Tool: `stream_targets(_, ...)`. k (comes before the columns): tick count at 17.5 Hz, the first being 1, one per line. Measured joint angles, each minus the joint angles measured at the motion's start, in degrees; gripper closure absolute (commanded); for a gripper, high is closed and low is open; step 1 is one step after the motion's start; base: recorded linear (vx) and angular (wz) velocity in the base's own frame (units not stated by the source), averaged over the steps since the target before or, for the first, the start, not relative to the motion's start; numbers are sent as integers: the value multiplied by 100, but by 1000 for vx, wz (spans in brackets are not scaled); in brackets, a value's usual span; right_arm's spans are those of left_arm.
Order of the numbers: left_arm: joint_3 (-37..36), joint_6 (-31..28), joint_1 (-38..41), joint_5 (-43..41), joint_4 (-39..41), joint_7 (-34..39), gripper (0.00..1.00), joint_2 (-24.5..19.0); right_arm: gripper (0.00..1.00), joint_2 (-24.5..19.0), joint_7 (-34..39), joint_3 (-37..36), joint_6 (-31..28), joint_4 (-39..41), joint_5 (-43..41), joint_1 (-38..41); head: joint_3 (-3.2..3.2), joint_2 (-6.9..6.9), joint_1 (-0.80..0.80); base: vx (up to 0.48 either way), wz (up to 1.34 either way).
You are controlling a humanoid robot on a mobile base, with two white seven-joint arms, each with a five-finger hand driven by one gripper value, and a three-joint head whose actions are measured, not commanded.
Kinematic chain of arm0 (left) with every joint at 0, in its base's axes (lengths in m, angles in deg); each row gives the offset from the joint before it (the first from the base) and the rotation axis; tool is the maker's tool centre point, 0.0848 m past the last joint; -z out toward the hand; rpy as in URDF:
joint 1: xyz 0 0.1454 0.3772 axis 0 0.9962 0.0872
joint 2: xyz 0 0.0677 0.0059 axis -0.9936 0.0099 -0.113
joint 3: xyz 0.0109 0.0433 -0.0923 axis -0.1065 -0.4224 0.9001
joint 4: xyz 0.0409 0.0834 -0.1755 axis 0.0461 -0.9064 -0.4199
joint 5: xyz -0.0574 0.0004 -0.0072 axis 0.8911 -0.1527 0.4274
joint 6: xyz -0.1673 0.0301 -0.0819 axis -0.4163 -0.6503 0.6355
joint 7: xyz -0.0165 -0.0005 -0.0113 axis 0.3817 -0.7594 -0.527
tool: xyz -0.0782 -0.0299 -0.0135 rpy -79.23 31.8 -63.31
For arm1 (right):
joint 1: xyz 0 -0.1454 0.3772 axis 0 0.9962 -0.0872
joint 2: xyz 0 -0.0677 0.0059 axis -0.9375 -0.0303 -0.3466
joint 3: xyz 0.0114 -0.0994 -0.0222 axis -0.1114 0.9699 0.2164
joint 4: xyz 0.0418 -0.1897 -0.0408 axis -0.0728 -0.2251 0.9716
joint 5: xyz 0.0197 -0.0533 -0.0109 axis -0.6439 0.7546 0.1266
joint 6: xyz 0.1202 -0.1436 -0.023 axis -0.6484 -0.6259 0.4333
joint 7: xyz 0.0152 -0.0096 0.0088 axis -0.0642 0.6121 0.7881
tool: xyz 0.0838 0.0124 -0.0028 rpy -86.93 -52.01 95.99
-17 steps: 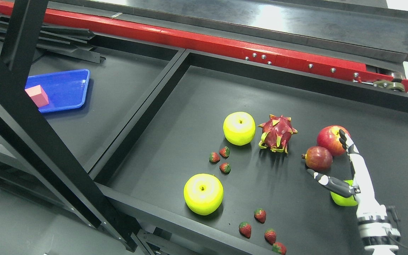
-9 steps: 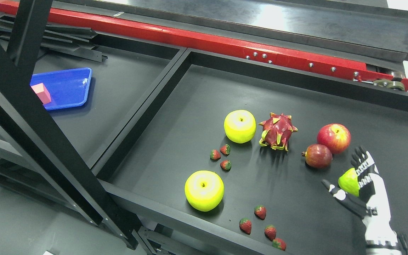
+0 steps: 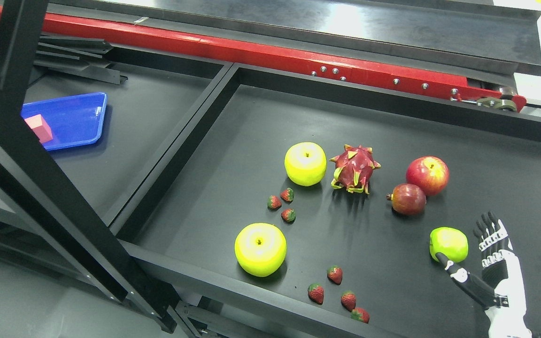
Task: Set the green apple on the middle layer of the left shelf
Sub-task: 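Open the right hand and withdraw it from the apple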
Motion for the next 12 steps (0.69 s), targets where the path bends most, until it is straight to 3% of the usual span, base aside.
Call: stream_targets(12,-1,2,0,0,1,-4,0,0,0,0,-669,495,-416,0,-61,-157,0,0,0,-12,-107)
